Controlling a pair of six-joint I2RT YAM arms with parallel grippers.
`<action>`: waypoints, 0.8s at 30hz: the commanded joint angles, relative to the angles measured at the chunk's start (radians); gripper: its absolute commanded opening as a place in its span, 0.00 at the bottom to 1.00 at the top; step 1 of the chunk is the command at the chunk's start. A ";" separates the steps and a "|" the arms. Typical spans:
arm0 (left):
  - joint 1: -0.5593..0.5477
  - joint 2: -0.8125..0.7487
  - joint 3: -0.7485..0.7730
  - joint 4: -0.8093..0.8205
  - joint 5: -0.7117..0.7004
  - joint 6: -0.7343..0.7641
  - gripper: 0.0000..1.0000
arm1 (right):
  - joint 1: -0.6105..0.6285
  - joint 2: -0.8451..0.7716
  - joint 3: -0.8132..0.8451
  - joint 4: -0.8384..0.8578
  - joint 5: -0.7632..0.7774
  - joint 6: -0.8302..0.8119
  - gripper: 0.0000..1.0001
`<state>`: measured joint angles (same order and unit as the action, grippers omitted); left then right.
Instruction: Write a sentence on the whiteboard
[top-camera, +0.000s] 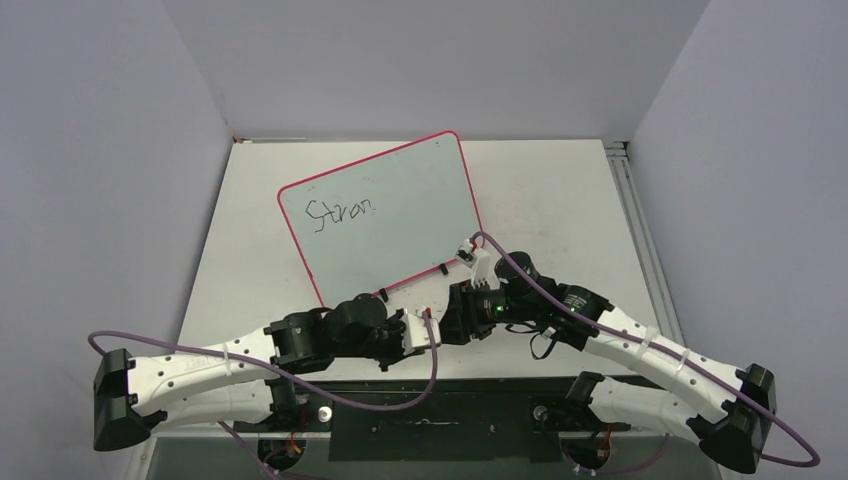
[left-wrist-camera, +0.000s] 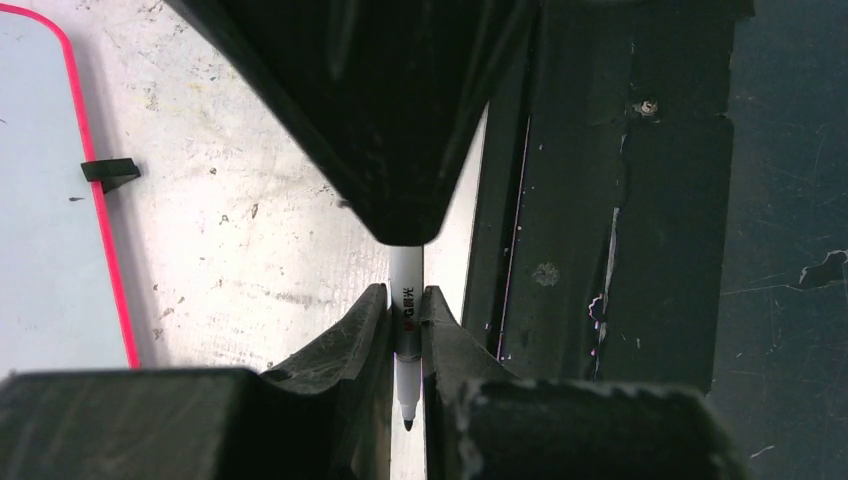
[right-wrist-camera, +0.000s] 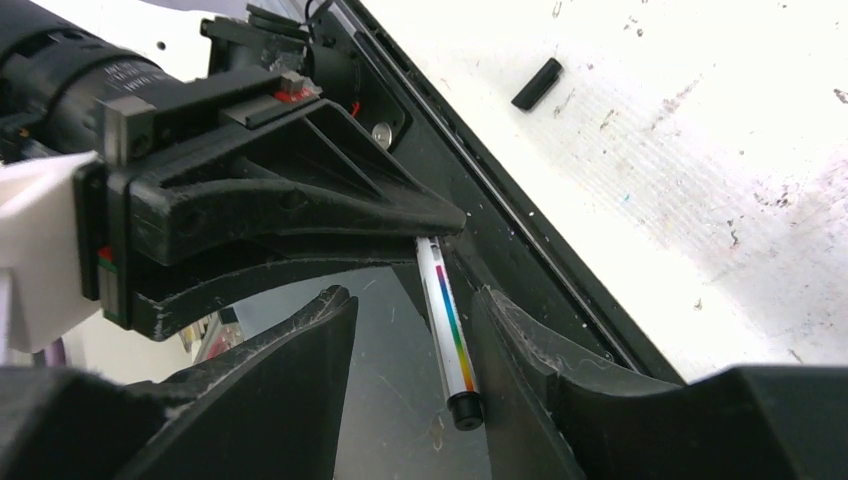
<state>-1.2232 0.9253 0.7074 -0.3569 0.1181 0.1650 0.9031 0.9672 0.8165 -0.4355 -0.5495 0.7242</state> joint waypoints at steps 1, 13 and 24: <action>0.015 -0.003 0.056 0.017 0.037 -0.011 0.00 | 0.034 0.003 -0.013 0.064 0.007 0.023 0.46; 0.024 0.003 0.056 0.021 0.057 -0.013 0.00 | 0.088 0.010 -0.061 0.144 0.030 0.066 0.31; 0.045 -0.001 0.075 0.014 0.010 -0.038 0.22 | 0.100 -0.021 -0.023 0.062 0.120 0.033 0.05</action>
<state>-1.2041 0.9276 0.7094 -0.3683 0.1650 0.1596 0.9878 0.9741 0.7414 -0.3603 -0.4934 0.7753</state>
